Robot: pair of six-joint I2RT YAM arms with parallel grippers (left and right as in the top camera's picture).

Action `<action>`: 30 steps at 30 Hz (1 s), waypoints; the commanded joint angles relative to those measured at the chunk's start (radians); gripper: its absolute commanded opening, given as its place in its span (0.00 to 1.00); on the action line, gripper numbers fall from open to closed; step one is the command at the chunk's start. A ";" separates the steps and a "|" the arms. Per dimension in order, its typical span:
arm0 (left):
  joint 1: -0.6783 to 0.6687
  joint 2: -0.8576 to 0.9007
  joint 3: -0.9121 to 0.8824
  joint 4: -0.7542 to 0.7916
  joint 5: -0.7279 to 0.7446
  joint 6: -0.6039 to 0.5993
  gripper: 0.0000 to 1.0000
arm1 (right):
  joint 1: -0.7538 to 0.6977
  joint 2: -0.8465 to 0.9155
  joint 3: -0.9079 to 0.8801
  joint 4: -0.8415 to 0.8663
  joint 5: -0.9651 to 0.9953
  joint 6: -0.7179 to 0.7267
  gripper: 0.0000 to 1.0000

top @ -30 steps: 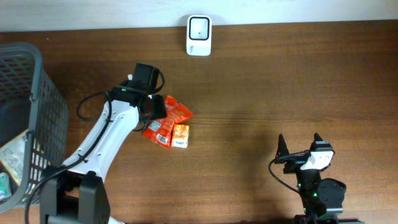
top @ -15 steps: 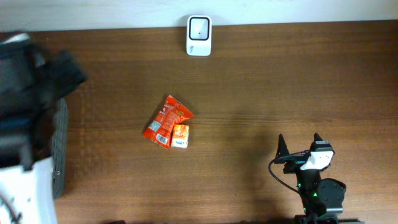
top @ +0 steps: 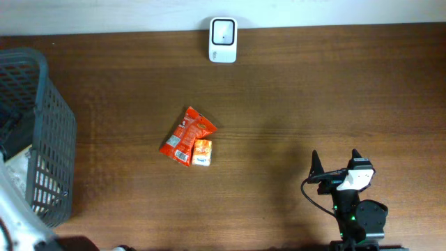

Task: Scan the item barcode
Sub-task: 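Carry the red snack bag out and drop it beside the orange box, then reach the left gripper into the basket and grasp the white bag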

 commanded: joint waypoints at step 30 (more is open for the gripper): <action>0.103 0.230 -0.486 0.433 0.040 0.182 0.99 | 0.006 -0.002 -0.005 -0.004 -0.006 0.004 0.99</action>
